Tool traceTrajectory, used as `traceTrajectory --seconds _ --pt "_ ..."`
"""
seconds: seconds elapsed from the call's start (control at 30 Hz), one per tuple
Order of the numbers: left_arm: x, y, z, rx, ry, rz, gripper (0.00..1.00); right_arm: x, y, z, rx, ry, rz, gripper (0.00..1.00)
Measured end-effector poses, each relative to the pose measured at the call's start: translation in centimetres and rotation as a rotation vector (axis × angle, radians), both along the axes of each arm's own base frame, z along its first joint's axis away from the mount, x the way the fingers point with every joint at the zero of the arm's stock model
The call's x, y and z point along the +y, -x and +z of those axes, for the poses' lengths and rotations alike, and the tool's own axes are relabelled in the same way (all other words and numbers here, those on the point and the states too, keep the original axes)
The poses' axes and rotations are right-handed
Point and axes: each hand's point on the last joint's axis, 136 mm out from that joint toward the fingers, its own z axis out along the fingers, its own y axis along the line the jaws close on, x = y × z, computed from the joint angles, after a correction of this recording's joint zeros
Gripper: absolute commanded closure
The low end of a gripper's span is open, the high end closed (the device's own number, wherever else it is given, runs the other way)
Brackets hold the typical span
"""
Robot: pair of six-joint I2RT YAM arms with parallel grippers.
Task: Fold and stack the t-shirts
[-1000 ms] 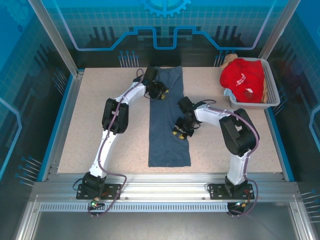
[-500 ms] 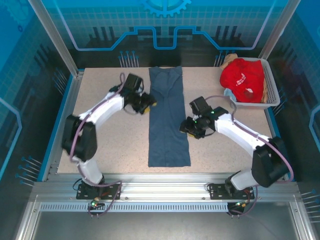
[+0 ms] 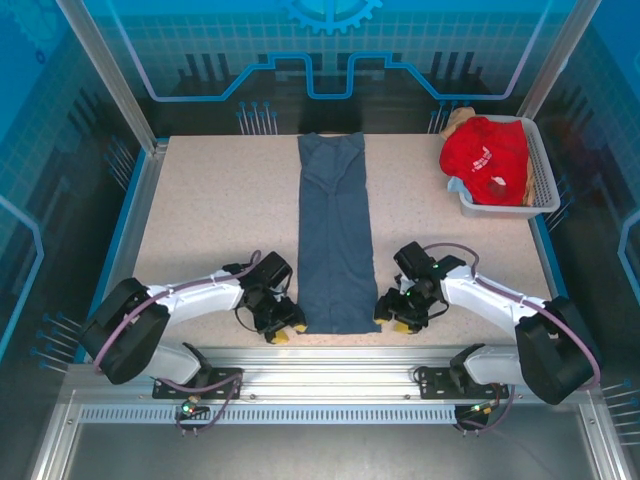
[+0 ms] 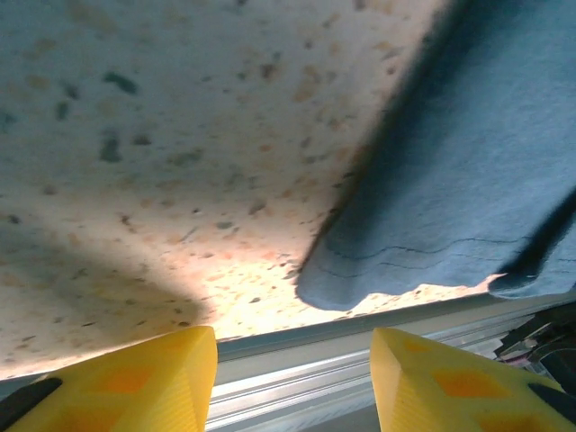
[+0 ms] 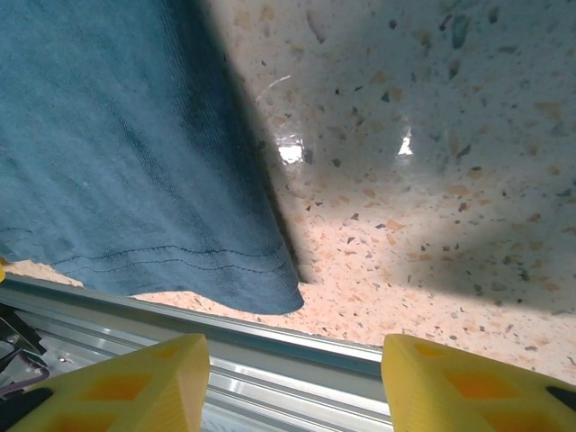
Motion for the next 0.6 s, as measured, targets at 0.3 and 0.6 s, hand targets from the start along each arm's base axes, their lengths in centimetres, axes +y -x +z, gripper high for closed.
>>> traceTrajectory --seconds 0.3,0.6 --pt "-1.3 -1.7 -0.2 -0.019 0.008 0.033 0.58 1.2 0.0 -0.6 0.010 -0.018 0.008 0.47" --pt "-1.6 -1.8 -1.2 0.024 -0.033 0.039 0.79 2.3 0.5 -2.2 0.069 0.021 0.022 0.58"
